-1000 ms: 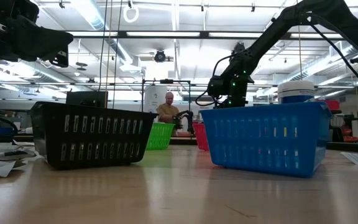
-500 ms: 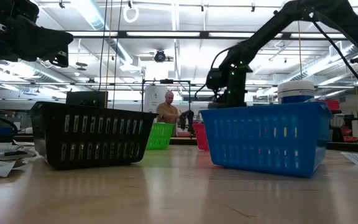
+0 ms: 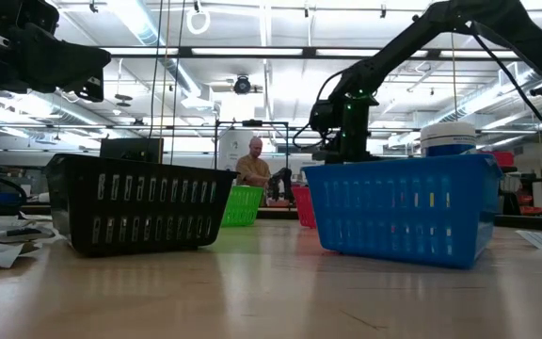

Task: Pick & Place First Aid Supplies
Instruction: Put the orange ointment pack into the red bin

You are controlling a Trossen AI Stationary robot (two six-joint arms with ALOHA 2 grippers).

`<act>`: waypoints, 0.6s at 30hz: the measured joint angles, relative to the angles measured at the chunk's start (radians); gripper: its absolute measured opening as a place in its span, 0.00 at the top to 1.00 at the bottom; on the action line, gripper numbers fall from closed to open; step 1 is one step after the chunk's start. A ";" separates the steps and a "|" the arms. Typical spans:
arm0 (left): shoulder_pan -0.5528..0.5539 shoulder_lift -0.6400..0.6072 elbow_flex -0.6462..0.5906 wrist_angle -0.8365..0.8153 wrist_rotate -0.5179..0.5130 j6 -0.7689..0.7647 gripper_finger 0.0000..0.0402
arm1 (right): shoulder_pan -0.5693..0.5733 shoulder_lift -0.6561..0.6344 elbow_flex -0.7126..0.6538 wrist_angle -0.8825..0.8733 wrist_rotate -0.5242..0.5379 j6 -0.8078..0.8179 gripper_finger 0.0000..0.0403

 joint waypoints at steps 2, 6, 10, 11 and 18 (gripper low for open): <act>0.000 0.000 0.000 0.000 0.000 0.000 0.94 | 0.000 0.010 0.000 0.002 0.000 0.001 0.24; 0.000 0.000 0.000 0.000 0.000 0.000 0.94 | 0.000 0.036 0.000 0.005 0.000 0.007 0.24; 0.000 0.000 0.000 0.000 0.000 0.000 0.94 | 0.000 0.058 0.000 0.007 0.000 0.008 0.24; 0.000 0.000 0.000 0.000 0.000 0.000 0.94 | 0.000 0.063 0.000 0.011 0.000 0.008 0.24; 0.000 0.000 0.000 0.000 0.000 0.000 0.94 | 0.000 0.090 0.000 0.031 0.000 0.008 0.24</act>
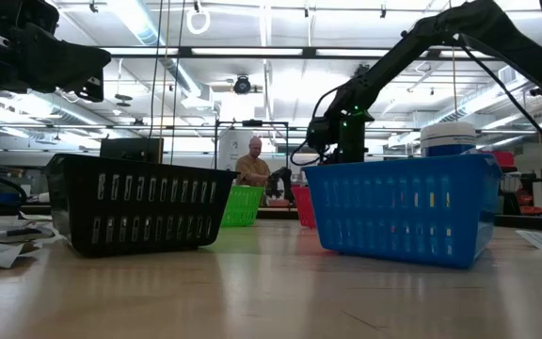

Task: Pick & Place First Aid Supplies
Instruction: Put the orange ointment pack into the red bin

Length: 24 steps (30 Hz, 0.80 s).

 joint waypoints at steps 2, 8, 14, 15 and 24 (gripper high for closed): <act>0.000 0.000 0.000 0.000 0.000 0.000 0.94 | -0.004 0.010 0.000 0.003 0.000 0.000 0.24; 0.000 0.000 0.000 0.000 0.000 0.000 0.94 | -0.005 0.030 0.000 0.007 0.000 0.000 0.24; 0.000 0.000 0.000 0.000 0.000 0.000 0.94 | -0.005 0.030 0.000 0.010 -0.002 0.000 0.26; 0.000 0.000 0.000 0.000 0.000 0.000 0.94 | -0.005 0.030 0.000 0.010 -0.002 0.000 0.27; 0.000 0.000 0.000 0.000 0.000 0.000 0.94 | -0.006 0.031 0.000 0.014 -0.003 0.000 0.45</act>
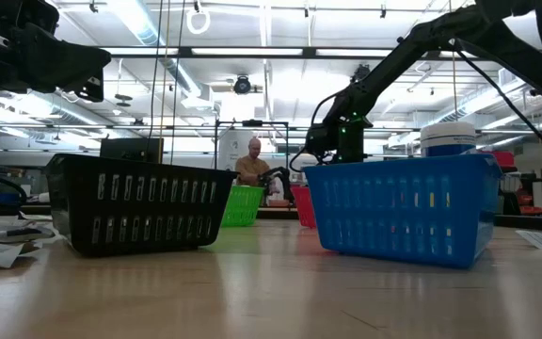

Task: Pick & Place First Aid Supplies
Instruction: Put the orange ointment pack into the red bin

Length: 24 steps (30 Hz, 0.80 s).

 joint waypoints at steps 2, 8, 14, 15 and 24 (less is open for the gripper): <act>0.000 0.000 0.000 0.000 0.000 0.000 0.94 | 0.000 0.000 0.000 0.000 0.000 0.000 0.50; 0.000 0.000 0.000 0.000 0.000 0.000 0.94 | 0.000 0.000 0.000 -0.001 0.001 0.000 0.62; 0.000 0.000 0.000 0.000 0.000 0.000 0.94 | 0.000 0.000 0.000 -0.002 0.001 0.000 0.72; 0.000 0.000 0.000 0.000 0.000 0.000 0.94 | 0.000 0.000 0.000 -0.001 0.001 0.000 0.74; 0.000 0.000 0.000 0.000 0.000 0.000 0.94 | 0.000 0.000 0.000 -0.002 0.002 -0.004 0.80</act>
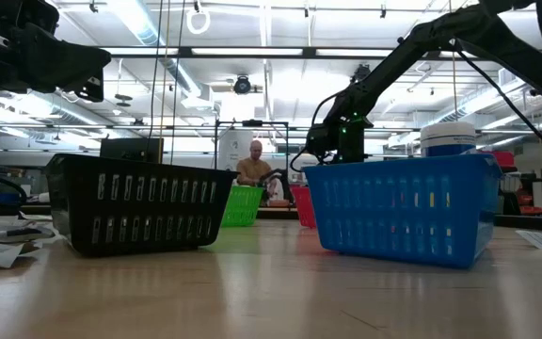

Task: Pick & Place First Aid Supplies
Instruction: Put the orange ointment pack into the red bin

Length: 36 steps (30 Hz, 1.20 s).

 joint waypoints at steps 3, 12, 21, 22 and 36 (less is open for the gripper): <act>0.000 0.000 0.000 0.000 0.000 0.000 0.94 | 0.000 -0.001 0.000 0.000 0.000 0.000 0.80; 0.000 0.000 0.000 0.000 0.000 0.000 0.94 | 0.001 -0.064 0.000 -0.005 0.000 -0.004 0.80; 0.000 0.000 0.000 0.000 0.000 0.000 0.94 | 0.024 -0.185 0.000 -0.013 -0.001 -0.083 0.80; 0.000 0.000 0.000 0.000 0.000 0.000 0.94 | 0.030 -0.198 0.000 -0.017 -0.002 -0.097 0.80; 0.000 0.000 0.000 0.000 0.000 0.000 0.94 | 0.180 -0.301 0.000 -0.081 -0.148 -0.183 0.80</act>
